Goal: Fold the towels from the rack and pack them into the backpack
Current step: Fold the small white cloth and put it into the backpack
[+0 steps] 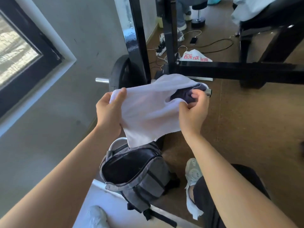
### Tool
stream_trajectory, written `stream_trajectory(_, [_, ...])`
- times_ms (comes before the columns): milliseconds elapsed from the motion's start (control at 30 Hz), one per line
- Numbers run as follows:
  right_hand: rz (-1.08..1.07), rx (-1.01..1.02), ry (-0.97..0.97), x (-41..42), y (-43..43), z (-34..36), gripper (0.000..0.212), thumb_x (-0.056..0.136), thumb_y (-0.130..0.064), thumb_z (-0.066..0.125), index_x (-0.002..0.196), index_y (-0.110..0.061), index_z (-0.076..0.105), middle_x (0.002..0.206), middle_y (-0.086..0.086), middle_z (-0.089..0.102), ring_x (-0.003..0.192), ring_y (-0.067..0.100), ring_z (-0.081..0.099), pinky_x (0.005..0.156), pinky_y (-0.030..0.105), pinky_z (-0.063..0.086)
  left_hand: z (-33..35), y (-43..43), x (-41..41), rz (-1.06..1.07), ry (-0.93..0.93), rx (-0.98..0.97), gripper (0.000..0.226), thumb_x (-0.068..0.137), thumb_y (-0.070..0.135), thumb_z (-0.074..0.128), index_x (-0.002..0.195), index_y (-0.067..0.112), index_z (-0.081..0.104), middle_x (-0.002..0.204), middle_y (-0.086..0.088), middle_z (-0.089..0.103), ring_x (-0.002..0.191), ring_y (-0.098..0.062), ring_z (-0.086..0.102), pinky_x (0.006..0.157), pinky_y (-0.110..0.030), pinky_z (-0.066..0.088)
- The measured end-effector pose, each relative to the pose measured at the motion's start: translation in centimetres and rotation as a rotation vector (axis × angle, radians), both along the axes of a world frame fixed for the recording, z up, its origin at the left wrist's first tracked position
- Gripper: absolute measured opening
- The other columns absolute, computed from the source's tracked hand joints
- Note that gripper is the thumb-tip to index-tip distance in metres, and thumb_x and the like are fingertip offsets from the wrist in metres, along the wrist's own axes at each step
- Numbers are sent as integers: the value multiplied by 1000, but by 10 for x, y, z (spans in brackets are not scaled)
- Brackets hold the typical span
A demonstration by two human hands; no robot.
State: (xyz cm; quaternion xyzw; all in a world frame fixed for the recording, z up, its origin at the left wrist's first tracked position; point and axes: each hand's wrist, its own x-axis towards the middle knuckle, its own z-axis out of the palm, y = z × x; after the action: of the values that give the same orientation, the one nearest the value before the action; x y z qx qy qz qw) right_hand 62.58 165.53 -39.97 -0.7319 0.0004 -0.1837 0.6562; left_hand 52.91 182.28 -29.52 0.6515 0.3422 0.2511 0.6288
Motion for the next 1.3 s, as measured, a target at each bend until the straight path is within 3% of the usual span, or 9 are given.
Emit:
stream_trajectory(100, [51,-237,-110,6,-2,-2,44,80,-14,61,123,-16,64,125,1,62,115,23,57,93,34,51,1,5,-24,11,8,33,14,92,24,73,91,12,66,78,-5,63,66,-17,62,62,-29,55])
stream_trajectory(267, [170,-697,33,14,-4,-4,51,84,-27,63,135,-27,57,152,-5,46,145,27,33,119,54,27,-1,21,-63,260,-36,107,22,86,25,61,83,4,54,78,-8,43,71,-20,41,67,-34,41])
stream_trajectory(567, [206,-870,134,9,2,-7,75,87,-41,64,154,-31,32,168,-1,17,155,32,8,120,58,12,-28,15,-129,155,120,184,18,93,26,63,75,26,63,72,11,59,70,-9,56,69,-28,49])
stream_trajectory(700, [238,-898,176,7,1,-6,70,96,-41,54,158,-32,24,170,1,6,155,34,2,120,59,11,-39,5,-143,-128,304,164,25,97,21,66,72,21,61,59,14,55,55,-5,51,56,-24,42])
stream_trajectory(933, [101,-789,-29,-19,16,3,64,84,-34,63,146,-26,48,161,2,34,146,33,30,110,54,30,-35,-8,-136,-163,302,181,20,97,29,68,82,16,64,65,7,59,55,-3,58,53,-22,48])
stream_trajectory(1033, [440,-381,-180,-49,26,12,38,86,-36,62,116,-16,70,122,3,67,113,19,61,96,41,49,-30,-10,-135,-183,260,163,18,96,27,70,85,15,63,66,8,63,60,-5,63,55,-23,51])
stream_trajectory(1133, [1139,-22,224,-100,26,26,27,93,-29,69,107,-6,71,99,9,72,89,12,66,80,23,53,-28,-8,-144,-188,214,138,18,94,25,72,83,15,62,72,2,65,67,-11,66,63,-31,53])
stream_trajectory(1200, [1343,-98,271,-126,28,25,22,89,-22,76,104,-7,71,92,14,71,81,15,64,72,27,52,-26,-7,-154,-200,180,132,20,92,28,72,81,17,60,73,3,66,70,-13,65,64,-33,54])
stream_trajectory(1300, [1291,-334,157,-154,34,20,14,79,-15,79,87,-10,69,81,9,71,76,22,66,68,41,53,-21,-8,-170,-193,128,124,23,94,26,72,80,16,57,71,7,65,70,-9,64,63,-28,52])
